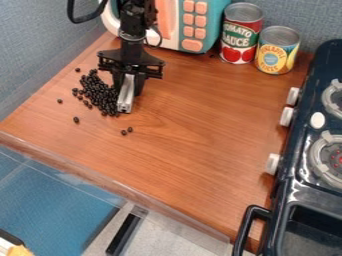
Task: Sweep into pile
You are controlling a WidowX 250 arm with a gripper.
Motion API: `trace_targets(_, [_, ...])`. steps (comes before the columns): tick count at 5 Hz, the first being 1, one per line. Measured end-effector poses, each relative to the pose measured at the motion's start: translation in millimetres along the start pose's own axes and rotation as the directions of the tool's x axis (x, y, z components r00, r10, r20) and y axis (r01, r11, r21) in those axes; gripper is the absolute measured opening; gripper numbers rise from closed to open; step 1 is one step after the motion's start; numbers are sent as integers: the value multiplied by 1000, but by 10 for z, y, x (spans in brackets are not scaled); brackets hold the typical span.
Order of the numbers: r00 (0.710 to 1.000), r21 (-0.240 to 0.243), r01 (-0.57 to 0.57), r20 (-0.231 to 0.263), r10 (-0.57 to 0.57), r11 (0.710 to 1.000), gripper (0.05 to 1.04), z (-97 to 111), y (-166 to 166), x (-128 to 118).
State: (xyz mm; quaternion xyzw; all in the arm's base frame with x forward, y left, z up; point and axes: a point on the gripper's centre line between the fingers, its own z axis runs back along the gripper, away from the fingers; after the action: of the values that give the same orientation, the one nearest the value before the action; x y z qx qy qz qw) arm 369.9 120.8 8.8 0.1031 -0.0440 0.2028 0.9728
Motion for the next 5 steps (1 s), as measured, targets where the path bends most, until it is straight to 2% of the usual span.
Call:
trace_targets(2, [999, 3, -49, -16, 50, 999, 386, 18, 0, 15])
trace_targets(3, [996, 16, -94, -2, 94, 995, 386, 8, 13, 75])
trace_targets(5, [979, 32, -198, -43, 200, 980, 386, 18, 72, 60])
